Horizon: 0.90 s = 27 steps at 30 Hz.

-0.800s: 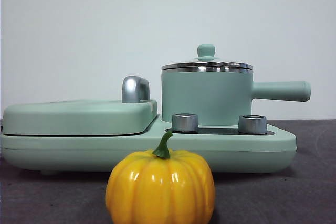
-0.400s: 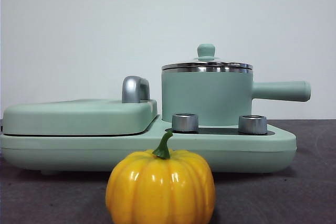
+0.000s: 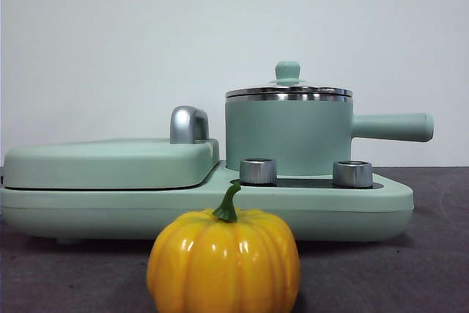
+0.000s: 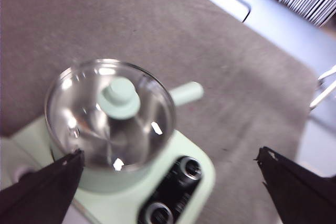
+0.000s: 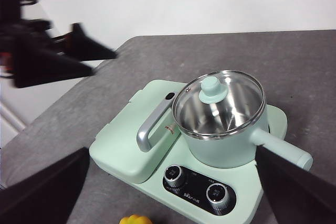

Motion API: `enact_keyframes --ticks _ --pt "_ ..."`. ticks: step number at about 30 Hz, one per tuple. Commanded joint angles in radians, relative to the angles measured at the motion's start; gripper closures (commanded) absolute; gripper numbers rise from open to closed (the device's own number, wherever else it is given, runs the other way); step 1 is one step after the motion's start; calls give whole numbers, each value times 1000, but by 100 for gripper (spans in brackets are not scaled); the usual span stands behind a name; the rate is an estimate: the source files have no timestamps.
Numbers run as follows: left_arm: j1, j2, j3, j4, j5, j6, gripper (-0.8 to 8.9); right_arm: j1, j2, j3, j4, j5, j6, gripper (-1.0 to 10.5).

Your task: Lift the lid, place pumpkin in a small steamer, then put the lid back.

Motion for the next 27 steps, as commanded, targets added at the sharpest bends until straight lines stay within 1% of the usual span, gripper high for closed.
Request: enact_keyframes --ticks 1,6,11,18,27 --pt "-32 98 81 13 -50 53 291 0 2 16 9 -2 -5 442" --pt "-71 246 170 62 -101 55 291 0 2 16 9 -3 -5 442" --pt "-90 340 180 161 -172 56 291 0 2 16 9 -2 -5 442" --pt "-98 419 180 255 -176 87 291 0 2 16 9 -2 -5 442" --pt "-98 487 180 266 -189 100 292 0 2 16 9 -2 -5 442"
